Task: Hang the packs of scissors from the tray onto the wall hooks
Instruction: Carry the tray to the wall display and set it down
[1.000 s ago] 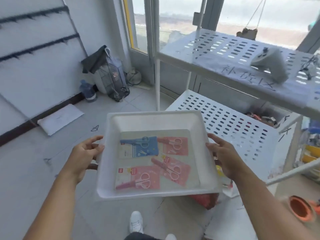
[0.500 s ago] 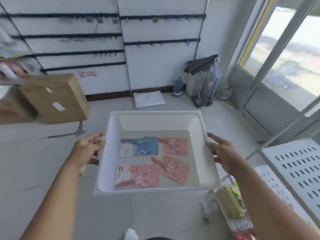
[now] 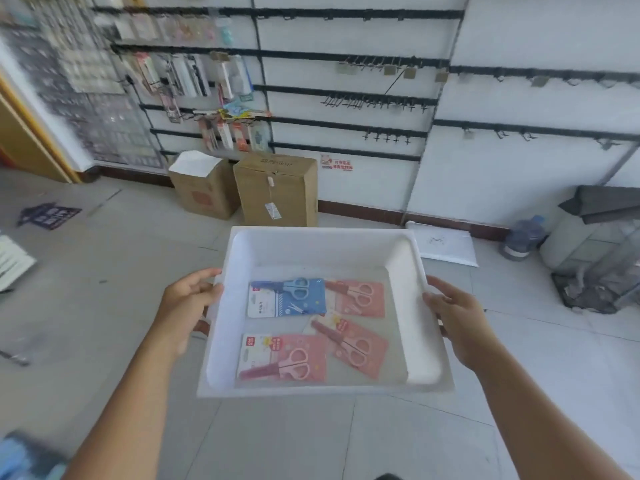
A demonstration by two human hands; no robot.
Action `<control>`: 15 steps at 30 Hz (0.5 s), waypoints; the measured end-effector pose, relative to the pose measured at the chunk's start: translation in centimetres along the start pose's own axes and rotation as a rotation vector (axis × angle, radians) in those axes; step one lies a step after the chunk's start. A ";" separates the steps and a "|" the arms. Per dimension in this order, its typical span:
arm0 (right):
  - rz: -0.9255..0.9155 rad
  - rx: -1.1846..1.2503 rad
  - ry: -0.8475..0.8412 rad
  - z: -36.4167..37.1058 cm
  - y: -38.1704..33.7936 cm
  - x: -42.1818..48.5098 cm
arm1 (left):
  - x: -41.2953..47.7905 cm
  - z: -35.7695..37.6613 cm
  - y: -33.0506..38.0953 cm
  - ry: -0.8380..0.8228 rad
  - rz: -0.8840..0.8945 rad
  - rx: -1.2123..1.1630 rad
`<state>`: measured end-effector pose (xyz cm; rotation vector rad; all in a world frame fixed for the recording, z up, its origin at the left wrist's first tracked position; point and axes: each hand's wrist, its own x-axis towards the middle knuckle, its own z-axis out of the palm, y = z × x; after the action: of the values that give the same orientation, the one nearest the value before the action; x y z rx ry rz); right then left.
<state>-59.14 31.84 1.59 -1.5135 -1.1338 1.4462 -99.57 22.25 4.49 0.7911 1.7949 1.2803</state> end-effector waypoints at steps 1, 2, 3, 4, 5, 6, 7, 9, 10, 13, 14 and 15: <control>-0.007 -0.001 0.000 1.0 -0.5 1.8 | 1.2 -0.1 0.1 0.029 0.000 -0.009; -0.010 0.007 -0.004 1.9 -1.0 3.7 | 2.4 -0.1 0.2 0.055 -0.004 -0.017; -0.010 0.013 -0.014 2.7 -1.5 5.5 | 3.7 -0.2 0.3 0.077 -0.012 -0.024; -0.009 0.013 -0.031 3.6 -2.0 7.6 | 5.2 -0.1 0.5 0.096 -0.020 -0.028; -0.006 0.007 -0.052 4.3 -2.5 9.7 | 6.7 -0.1 0.6 0.113 -0.028 -0.032; -0.004 0.000 -0.072 5.1 -3.1 11.7 | 8.2 0.0 0.9 0.128 -0.035 -0.033; -0.005 -0.006 -0.097 5.9 -3.7 13.9 | 9.8 0.1 1.2 0.148 -0.042 -0.033; -0.006 -0.012 -0.150 7.5 -5.4 18.2 | 13.1 0.5 2.1 0.191 -0.058 -0.028; -0.006 -0.018 -0.169 8.3 -6.4 20.3 | 14.7 0.8 2.7 0.211 -0.067 -0.026; -0.006 -0.010 -0.214 11.0 -9.7 26.0 | 19.7 1.5 4.3 0.268 -0.081 -0.029; -0.009 -0.011 -0.213 11.8 -10.6 27.9 | 21.5 1.6 4.9 0.284 -0.089 -0.020; -0.015 -0.016 -0.209 12.7 -11.5 29.7 | 23.1 1.8 5.4 0.301 -0.097 -0.014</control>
<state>-73.72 62.83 1.25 -1.3858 -1.2789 1.6176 -109.46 43.92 3.81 0.5170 2.0310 1.4033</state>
